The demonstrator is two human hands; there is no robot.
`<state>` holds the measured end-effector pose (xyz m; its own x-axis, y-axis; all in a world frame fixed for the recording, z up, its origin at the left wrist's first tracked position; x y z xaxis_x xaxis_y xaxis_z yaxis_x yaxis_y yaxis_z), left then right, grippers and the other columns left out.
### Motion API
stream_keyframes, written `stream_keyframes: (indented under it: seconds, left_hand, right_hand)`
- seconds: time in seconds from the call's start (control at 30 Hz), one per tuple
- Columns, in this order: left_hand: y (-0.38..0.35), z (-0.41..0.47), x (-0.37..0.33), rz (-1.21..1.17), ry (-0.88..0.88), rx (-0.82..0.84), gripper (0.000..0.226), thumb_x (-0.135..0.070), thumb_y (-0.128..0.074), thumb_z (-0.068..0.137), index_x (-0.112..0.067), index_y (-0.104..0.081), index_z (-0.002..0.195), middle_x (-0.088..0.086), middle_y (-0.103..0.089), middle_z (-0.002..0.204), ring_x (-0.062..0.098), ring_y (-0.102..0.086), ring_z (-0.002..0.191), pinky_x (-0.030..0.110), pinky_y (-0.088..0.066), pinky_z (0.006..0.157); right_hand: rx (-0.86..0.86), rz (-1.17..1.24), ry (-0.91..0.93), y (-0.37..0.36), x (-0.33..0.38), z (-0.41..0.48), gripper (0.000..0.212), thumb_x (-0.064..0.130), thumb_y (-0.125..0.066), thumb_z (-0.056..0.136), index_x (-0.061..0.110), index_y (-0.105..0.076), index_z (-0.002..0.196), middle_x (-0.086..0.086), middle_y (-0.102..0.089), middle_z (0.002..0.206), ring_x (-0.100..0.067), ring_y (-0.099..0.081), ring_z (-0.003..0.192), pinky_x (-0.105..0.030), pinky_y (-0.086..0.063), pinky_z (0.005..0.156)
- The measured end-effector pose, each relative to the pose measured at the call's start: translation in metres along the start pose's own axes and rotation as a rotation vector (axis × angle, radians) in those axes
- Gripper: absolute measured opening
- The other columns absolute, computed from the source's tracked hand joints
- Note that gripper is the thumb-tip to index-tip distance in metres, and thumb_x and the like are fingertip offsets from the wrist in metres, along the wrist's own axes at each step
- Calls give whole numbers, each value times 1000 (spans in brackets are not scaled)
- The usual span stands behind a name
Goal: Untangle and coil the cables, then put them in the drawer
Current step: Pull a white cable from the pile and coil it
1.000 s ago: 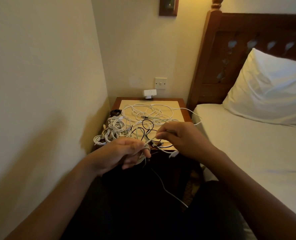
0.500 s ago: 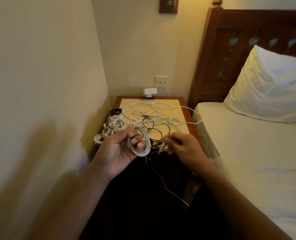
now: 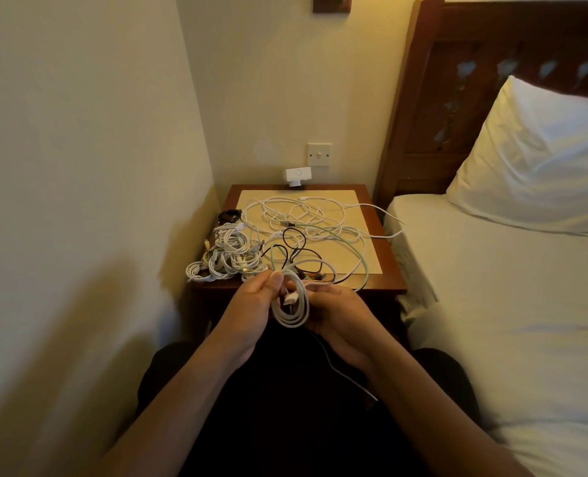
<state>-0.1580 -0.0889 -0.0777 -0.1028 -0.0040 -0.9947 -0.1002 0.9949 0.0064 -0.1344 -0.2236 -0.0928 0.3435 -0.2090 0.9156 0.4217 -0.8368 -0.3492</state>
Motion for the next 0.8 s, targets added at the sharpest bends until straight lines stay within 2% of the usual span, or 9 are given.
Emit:
stream_keyframes:
  seconds: [0.1, 0.2, 0.3, 0.43, 0.53, 0.6, 0.67, 0.7, 0.8]
  left_hand:
    - [2, 2, 2, 91, -42, -45, 35, -31, -44, 110, -20, -75, 98, 5, -76, 101, 22, -68, 104, 43, -50, 98]
    - [1, 1, 4, 152, -78, -43, 31, -34, -46, 109, -22, -74, 102, 4, -74, 105, 22, -68, 106, 50, -51, 102]
    - [0, 0, 4, 184, -100, -50, 28, -33, -47, 109, -28, -74, 101, -1, -74, 104, 16, -68, 104, 47, -53, 99]
    - [5, 1, 1, 240, -166, -82, 27, -38, -48, 107, -35, -73, 95, -5, -73, 102, 16, -65, 104, 43, -51, 95]
    - [9, 2, 2, 278, -157, -128, 33, -39, -48, 107, -32, -65, 80, -3, -66, 87, 15, -59, 86, 38, -46, 81]
    - [11, 1, -1, 318, -171, -160, 34, -37, -47, 107, -25, -62, 79, -2, -59, 78, 12, -52, 76, 34, -41, 72]
    - [10, -2, -7, 393, -225, -180, 32, -32, -48, 107, -19, -61, 81, -3, -55, 76, 6, -48, 70, 24, -38, 65]
    - [8, -3, -9, 442, -261, -185, 30, -29, -50, 107, -17, -61, 82, -3, -56, 77, 5, -48, 69, 19, -37, 62]
    - [6, -2, -9, 583, -365, -238, 26, -22, -52, 106, -14, -59, 82, 0, -56, 81, 9, -50, 75, 19, -36, 64]
  right_hand:
    - [52, 60, -34, -3, -5, -2, 45, 28, -64, 82, 1, -71, 117, -11, -70, 106, -22, -63, 97, -39, -44, 89]
    - [8, -51, -33, -3, -5, 1, 39, 37, -73, 87, 5, -72, 110, -7, -72, 100, -21, -67, 94, -38, -48, 87]
    - [-32, -123, -37, -3, -5, 3, 34, 32, -72, 94, 4, -72, 113, -8, -75, 96, -18, -72, 88, -32, -54, 81]
    - [-56, -72, -57, 0, -7, 4, 21, 24, -65, 100, 6, -72, 108, -5, -74, 92, -16, -70, 85, -33, -56, 81]
    - [-34, -149, -108, 0, -9, 3, 17, 21, -65, 100, 9, -74, 104, -3, -74, 90, -15, -68, 84, -35, -54, 84]
    - [-31, -208, -148, -3, -10, 1, 14, 24, -67, 97, 12, -75, 100, -1, -73, 89, -14, -67, 85, -35, -54, 84]
    - [-46, -345, -133, -5, -7, 0, 15, 27, -69, 96, 14, -74, 100, -2, -74, 94, -16, -69, 89, -33, -57, 80]
    - [-73, -490, -91, -5, -5, 0, 14, 28, -68, 97, 16, -73, 100, -2, -75, 95, -16, -71, 89, -33, -59, 80]
    - [-73, -843, -17, -10, 4, -5, 9, 22, -58, 103, 20, -67, 102, 0, -74, 92, -12, -74, 82, -32, -63, 83]
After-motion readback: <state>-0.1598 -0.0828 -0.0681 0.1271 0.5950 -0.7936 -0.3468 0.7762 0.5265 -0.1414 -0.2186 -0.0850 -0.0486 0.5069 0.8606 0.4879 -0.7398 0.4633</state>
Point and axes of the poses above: each hand's wrist, its own z-axis towards the middle knuckle, its own y-axis out of the back of the hand, x = y × z, the point moved 6 cm from there along z, towards the middle knuckle
